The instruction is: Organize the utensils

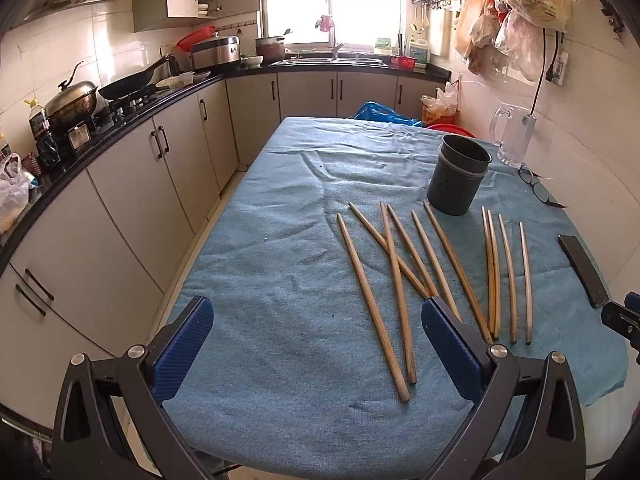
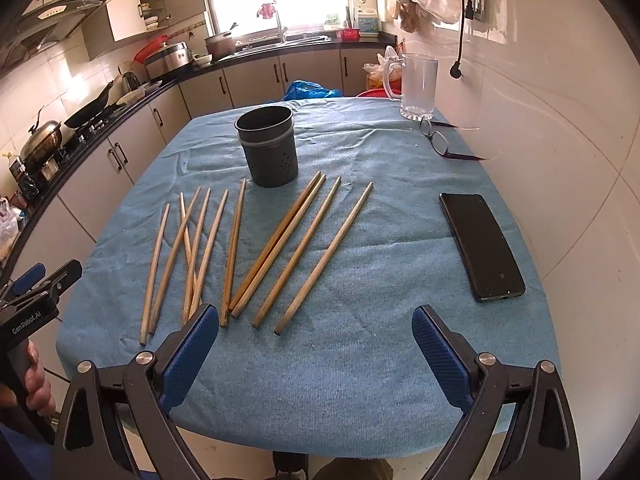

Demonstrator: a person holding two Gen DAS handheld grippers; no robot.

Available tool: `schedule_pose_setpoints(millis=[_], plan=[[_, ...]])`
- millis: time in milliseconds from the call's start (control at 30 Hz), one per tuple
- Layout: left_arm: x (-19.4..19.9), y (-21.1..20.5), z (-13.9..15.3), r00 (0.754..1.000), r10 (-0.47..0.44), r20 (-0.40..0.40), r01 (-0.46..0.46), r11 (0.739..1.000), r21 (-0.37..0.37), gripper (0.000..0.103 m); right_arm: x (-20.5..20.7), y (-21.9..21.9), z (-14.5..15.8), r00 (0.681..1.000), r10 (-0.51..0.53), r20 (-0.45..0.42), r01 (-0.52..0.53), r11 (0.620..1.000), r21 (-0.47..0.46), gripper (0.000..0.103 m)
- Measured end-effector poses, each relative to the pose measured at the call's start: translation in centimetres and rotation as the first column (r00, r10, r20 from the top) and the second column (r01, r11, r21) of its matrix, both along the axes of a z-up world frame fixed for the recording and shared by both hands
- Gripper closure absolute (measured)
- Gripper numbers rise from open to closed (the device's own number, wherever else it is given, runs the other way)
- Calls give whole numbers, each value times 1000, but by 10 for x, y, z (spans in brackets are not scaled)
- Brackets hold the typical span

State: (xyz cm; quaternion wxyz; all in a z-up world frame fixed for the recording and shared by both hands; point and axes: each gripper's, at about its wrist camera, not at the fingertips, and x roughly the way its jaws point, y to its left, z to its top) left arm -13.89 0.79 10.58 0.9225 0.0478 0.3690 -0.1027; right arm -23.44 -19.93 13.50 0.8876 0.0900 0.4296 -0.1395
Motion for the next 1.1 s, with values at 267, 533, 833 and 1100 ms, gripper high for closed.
schedule_pose_setpoints(millis=[267, 533, 833, 1100], plan=[[4, 2, -1, 1000, 11, -7, -11, 1000, -1, 0, 8, 0, -2, 1000, 20, -5, -20, 1000, 12, 4], [5, 4, -4, 999, 35, -20, -35, 999, 3, 0, 19, 1, -5, 999, 50, -17, -50, 998, 24, 4], [14, 6, -7, 997, 50, -61, -50, 999, -4, 0, 32, -4, -10, 996, 79, -33, -78, 996, 43, 6], [61, 9, -25, 966, 55, -253, -73, 995, -63, 0, 51, -34, -15, 996, 54, -71, -46, 993, 110, 15]])
